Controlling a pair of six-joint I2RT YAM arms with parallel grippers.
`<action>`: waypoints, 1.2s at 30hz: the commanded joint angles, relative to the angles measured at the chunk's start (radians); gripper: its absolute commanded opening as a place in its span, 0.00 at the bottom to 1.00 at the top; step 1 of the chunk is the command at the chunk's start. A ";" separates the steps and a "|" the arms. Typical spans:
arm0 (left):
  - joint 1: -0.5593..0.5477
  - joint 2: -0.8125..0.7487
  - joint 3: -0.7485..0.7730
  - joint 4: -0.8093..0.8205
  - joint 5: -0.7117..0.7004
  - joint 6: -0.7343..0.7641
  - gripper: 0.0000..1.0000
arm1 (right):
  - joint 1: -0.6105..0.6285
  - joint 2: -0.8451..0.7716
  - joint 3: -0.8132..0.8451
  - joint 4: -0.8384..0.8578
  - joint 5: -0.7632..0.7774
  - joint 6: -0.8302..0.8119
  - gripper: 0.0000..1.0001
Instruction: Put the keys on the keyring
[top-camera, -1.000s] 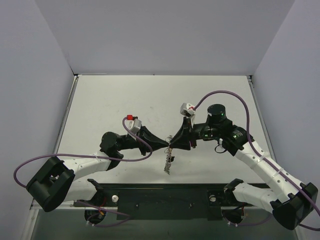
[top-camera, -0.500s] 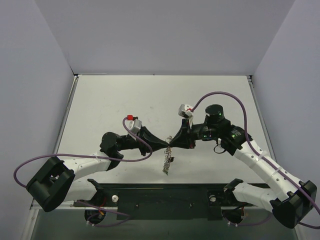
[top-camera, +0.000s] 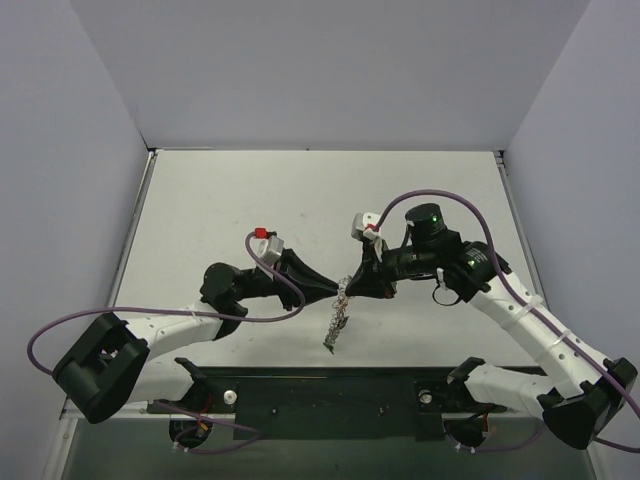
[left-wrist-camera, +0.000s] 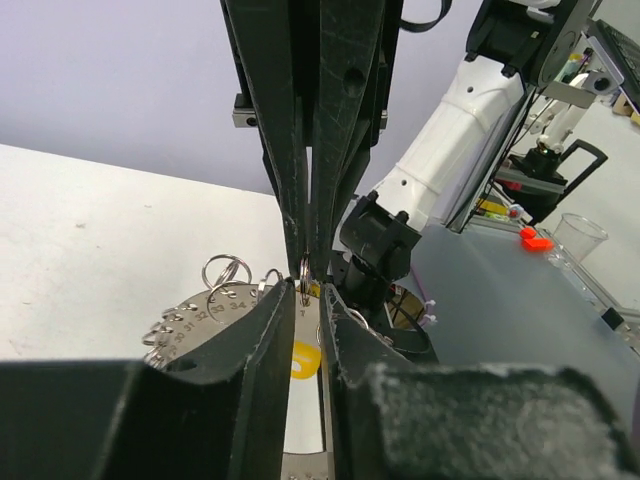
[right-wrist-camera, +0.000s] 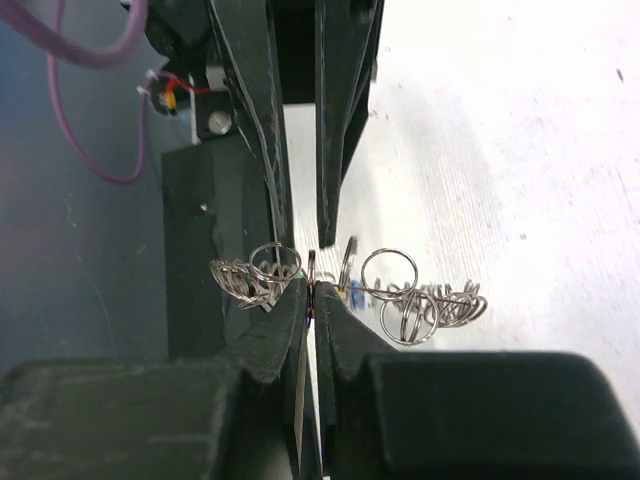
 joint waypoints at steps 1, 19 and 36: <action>0.005 -0.012 0.062 0.022 0.012 -0.007 0.29 | 0.018 0.018 0.129 -0.285 0.078 -0.189 0.00; -0.050 -0.047 0.071 -0.122 0.006 0.142 0.42 | 0.044 0.101 0.240 -0.468 0.130 -0.250 0.00; -0.156 -0.125 0.090 -0.455 -0.220 0.452 0.29 | 0.070 0.140 0.258 -0.443 0.127 -0.226 0.00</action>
